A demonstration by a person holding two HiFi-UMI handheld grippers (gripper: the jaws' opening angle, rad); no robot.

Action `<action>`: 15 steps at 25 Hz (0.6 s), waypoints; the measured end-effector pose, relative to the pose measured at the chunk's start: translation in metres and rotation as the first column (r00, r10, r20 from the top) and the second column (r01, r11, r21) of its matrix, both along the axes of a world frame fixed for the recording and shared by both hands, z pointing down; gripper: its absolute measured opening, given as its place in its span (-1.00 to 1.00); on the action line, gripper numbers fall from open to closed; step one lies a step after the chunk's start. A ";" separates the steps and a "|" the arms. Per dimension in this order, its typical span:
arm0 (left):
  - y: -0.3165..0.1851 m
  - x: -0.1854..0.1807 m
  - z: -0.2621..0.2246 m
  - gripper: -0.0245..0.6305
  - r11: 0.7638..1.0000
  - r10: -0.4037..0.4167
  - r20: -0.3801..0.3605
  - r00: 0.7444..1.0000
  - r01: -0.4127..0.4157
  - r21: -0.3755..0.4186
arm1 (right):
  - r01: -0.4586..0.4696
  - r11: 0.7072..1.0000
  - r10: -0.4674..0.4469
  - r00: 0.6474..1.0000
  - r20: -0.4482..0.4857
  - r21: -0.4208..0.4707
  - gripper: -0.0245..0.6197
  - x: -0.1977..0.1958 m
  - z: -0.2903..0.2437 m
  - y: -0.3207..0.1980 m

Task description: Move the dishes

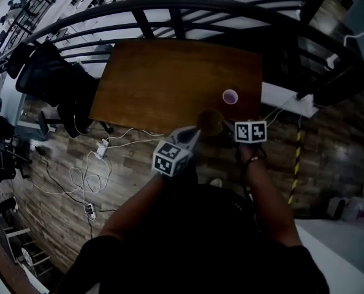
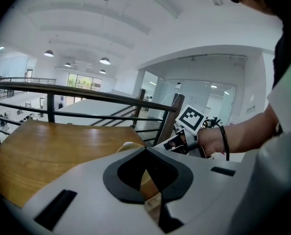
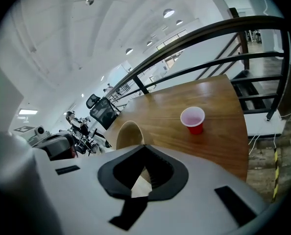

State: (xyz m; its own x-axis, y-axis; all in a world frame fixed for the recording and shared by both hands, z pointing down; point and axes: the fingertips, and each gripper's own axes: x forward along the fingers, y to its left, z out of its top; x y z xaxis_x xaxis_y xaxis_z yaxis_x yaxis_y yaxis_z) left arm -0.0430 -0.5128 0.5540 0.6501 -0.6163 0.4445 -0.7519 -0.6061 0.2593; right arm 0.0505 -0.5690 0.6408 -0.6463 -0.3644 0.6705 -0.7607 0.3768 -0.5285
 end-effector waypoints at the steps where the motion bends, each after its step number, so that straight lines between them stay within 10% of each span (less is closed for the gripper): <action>1: -0.011 -0.005 0.001 -0.94 1.000 0.008 0.001 1.000 -0.008 -0.001 | -0.007 1.000 0.007 1.000 0.001 -0.004 -0.88 -0.005 0.000 -0.009; 15: -0.152 -0.102 0.002 -0.94 0.996 0.089 -0.028 0.996 -0.089 0.001 | -0.132 0.989 0.133 0.991 -0.001 -0.059 -0.88 -0.085 0.012 -0.119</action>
